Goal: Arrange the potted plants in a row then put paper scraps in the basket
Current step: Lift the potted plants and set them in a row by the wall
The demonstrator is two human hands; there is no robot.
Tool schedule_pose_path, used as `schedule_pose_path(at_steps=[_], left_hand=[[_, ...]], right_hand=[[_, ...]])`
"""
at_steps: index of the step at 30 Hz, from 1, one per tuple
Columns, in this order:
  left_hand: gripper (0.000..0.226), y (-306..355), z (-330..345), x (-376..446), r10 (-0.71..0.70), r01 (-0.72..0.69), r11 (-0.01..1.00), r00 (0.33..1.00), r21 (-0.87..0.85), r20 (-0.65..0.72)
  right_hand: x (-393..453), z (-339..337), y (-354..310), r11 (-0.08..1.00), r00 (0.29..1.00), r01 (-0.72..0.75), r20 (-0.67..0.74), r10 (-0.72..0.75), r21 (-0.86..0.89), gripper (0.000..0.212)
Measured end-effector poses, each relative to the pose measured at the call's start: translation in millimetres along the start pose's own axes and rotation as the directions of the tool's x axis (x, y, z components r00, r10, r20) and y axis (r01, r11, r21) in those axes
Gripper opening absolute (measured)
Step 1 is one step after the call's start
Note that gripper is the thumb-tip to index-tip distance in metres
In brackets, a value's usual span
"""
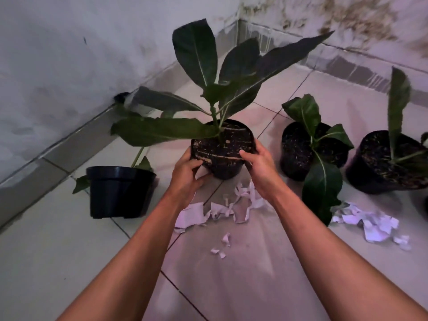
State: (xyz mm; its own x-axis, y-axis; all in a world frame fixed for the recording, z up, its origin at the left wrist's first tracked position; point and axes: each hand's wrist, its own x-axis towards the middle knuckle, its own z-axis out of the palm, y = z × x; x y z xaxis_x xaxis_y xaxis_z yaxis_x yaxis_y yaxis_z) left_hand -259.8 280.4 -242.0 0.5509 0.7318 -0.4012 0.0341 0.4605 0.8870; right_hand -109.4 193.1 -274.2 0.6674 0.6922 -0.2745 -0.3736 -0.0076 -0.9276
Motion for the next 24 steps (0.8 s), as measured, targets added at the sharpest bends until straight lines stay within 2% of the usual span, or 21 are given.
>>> schedule_pose_path(at_steps=[7,10,15,24], left_hand=[[0.058,-19.0,6.4,6.8,0.023,-0.026,0.997,0.998,-0.072,-0.050],[0.054,-18.1,5.6,10.1,0.025,-0.030,0.998,0.995,-0.058,-0.096],[0.057,-14.5,4.9,11.1,0.017,-0.020,0.999,0.997,-0.040,-0.079],[0.058,-16.6,13.4,2.5,0.029,-0.026,0.998,0.997,0.052,-0.070]], right_hand=[[5.9,-9.6,7.6,0.995,0.999,0.047,0.006,-0.046,-0.086,0.054],[1.4,-10.5,10.0,0.988,0.996,0.082,-0.012,-0.084,-0.130,0.063],[-10.2,-12.6,19.0,0.982,0.993,0.119,-0.007,-0.121,-0.144,0.079],[-18.2,-8.5,11.2,0.953,0.978,0.174,-0.069,-0.196,-0.248,0.072]])
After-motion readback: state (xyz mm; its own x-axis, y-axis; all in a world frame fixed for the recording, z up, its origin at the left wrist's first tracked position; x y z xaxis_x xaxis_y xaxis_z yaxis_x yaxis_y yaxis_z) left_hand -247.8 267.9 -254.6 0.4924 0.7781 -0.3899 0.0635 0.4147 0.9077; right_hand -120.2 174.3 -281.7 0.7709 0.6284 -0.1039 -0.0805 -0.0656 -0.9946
